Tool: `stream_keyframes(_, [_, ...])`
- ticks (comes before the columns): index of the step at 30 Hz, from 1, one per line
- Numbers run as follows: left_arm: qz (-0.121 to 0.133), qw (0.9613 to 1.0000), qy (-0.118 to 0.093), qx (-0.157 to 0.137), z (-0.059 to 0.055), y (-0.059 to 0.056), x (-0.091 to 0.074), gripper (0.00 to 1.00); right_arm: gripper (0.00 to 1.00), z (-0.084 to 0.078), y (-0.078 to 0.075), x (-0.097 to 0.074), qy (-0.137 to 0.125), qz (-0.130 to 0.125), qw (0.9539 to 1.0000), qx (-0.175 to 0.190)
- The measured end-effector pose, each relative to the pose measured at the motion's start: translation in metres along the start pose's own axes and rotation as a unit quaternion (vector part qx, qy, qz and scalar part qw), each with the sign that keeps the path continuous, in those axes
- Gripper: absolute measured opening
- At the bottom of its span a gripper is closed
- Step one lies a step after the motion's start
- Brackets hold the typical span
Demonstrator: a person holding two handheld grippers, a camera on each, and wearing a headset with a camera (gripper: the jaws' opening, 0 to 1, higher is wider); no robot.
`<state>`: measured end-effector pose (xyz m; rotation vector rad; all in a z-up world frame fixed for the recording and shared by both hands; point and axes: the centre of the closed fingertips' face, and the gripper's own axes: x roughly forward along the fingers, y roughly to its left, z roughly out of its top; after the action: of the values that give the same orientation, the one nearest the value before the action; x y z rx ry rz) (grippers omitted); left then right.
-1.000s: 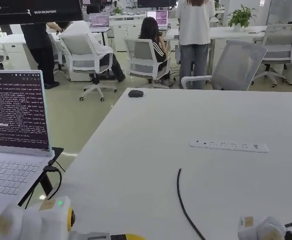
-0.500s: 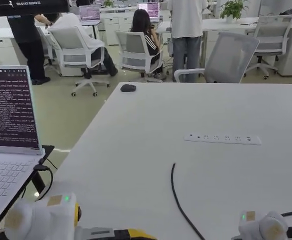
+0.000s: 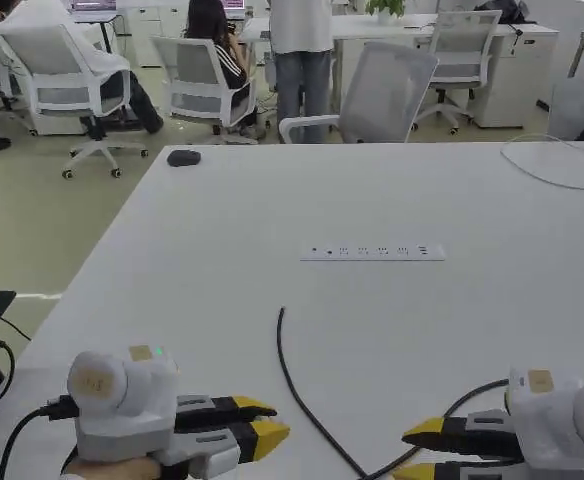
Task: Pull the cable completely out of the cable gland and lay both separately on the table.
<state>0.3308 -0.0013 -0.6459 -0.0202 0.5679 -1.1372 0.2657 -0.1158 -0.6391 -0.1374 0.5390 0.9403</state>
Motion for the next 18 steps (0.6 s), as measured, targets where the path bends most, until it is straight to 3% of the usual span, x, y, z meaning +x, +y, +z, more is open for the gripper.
stream_keyframes(4, [0.012,0.9996,0.027,-0.003,-0.023,0.016,0.024,0.17,0.26,0.001,-0.002,-0.031,-0.019,-0.047,0.9985,0.018])
stream_keyframes(8, [0.023,0.9983,0.054,-0.004,-0.047,0.027,0.043,0.17,0.27,-0.010,-0.002,-0.051,-0.011,-0.081,0.9961,0.034])
stream_keyframes(11, [0.031,0.9969,0.071,0.005,-0.059,0.033,0.049,0.17,0.28,-0.012,-0.002,-0.061,-0.025,-0.098,0.9928,0.064])
stream_keyframes(18, [0.050,0.9940,0.097,-0.002,-0.082,0.045,0.055,0.17,0.29,-0.014,-0.008,-0.069,-0.027,-0.122,0.9889,0.080])
